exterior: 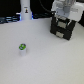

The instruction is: Open the kcup holder, insert the kcup into the holder, and close the kcup holder

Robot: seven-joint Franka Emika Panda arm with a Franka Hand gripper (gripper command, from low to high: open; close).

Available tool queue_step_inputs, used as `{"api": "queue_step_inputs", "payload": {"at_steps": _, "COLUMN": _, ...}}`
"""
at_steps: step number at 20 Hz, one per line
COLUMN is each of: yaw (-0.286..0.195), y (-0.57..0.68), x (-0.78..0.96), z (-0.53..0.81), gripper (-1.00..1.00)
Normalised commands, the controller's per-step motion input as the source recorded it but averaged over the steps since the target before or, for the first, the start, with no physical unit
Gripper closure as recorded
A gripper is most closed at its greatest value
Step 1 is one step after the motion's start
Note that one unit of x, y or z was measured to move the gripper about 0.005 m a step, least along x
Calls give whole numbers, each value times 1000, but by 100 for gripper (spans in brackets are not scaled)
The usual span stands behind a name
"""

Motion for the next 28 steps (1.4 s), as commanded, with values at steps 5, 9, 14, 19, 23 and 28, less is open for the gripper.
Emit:
{"api": "queue_step_inputs", "payload": {"at_steps": 5, "yaw": -24, "y": -130, "x": 930, "z": 257, "gripper": 100}}
{"api": "queue_step_inputs", "payload": {"at_steps": 9, "yaw": -42, "y": -203, "x": 961, "z": 248, "gripper": 100}}
{"api": "queue_step_inputs", "payload": {"at_steps": 14, "yaw": -28, "y": -157, "x": 945, "z": 241, "gripper": 100}}
{"api": "queue_step_inputs", "payload": {"at_steps": 19, "yaw": -21, "y": -209, "x": 459, "z": 88, "gripper": 100}}
{"api": "queue_step_inputs", "payload": {"at_steps": 23, "yaw": -15, "y": -481, "x": 616, "z": 11, "gripper": 100}}
{"api": "queue_step_inputs", "payload": {"at_steps": 28, "yaw": -22, "y": -222, "x": 522, "z": 115, "gripper": 100}}
